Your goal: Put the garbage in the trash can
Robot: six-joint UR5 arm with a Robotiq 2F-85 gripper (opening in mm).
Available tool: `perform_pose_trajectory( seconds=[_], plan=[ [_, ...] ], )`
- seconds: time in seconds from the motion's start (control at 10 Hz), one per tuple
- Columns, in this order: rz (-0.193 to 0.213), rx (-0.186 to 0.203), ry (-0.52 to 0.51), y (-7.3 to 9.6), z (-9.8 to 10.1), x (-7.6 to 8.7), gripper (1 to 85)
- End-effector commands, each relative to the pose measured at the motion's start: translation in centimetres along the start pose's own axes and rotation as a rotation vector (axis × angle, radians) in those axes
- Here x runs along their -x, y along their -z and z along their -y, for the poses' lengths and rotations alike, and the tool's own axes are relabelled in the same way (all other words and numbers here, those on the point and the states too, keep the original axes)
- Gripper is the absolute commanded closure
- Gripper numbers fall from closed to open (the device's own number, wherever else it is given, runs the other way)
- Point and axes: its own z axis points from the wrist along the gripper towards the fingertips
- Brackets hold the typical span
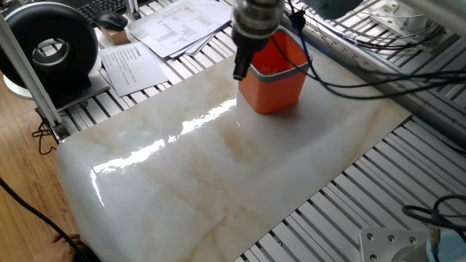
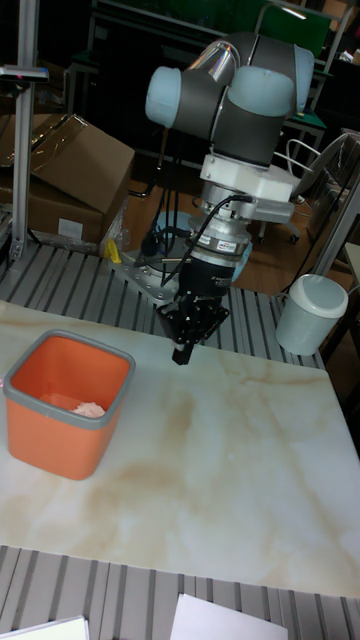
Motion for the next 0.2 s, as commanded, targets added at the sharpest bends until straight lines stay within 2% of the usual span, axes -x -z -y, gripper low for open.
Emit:
perform_pose_trajectory(
  seconds=[0.0,0.1],
  plan=[
    [-0.023,0.025,-0.136,0.55,-2.19,-0.02,84.7],
    [-0.025,0.024,-0.134,0.52,-2.21,-0.08,84.7]
  ],
)
